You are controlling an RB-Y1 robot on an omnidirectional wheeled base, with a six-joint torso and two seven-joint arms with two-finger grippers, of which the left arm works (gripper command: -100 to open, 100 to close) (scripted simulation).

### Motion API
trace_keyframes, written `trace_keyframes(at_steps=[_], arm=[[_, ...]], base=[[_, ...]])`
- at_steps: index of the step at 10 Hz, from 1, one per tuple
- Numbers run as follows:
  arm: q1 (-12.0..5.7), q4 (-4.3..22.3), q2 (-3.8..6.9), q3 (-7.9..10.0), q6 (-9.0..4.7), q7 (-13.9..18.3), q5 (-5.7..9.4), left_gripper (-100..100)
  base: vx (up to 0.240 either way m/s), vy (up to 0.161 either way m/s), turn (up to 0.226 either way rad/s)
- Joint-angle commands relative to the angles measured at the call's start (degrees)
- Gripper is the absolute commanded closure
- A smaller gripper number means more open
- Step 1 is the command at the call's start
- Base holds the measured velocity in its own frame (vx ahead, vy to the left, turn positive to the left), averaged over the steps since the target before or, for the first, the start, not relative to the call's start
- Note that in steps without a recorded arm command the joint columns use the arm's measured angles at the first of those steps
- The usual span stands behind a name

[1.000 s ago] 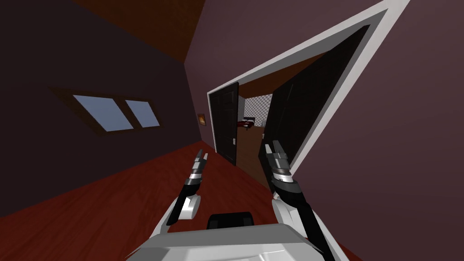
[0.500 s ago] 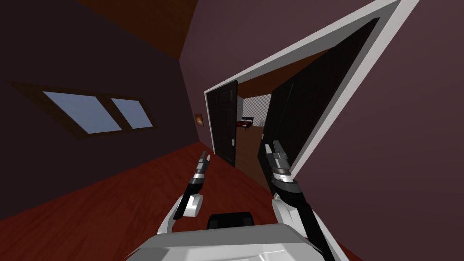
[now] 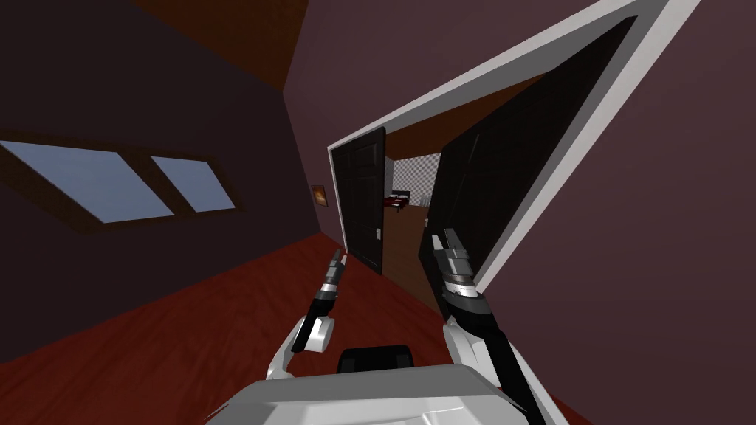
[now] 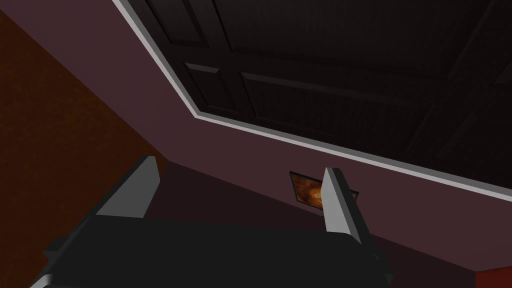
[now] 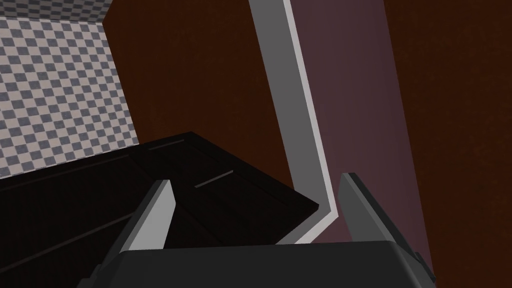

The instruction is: Push the door open

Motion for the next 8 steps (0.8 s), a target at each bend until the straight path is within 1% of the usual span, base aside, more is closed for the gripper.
trace_keyframes(at_steps=[1, 8], arm=[[-1.07, 2.20, 0.01, -0.40, -0.19, 0.17, -0.10, -100], [-5.85, 13.56, 0.04, -2.00, -2.58, 0.95, -0.49, -100]], base=[[0.103, 0.017, -0.065], [0.093, 0.025, -0.069]])
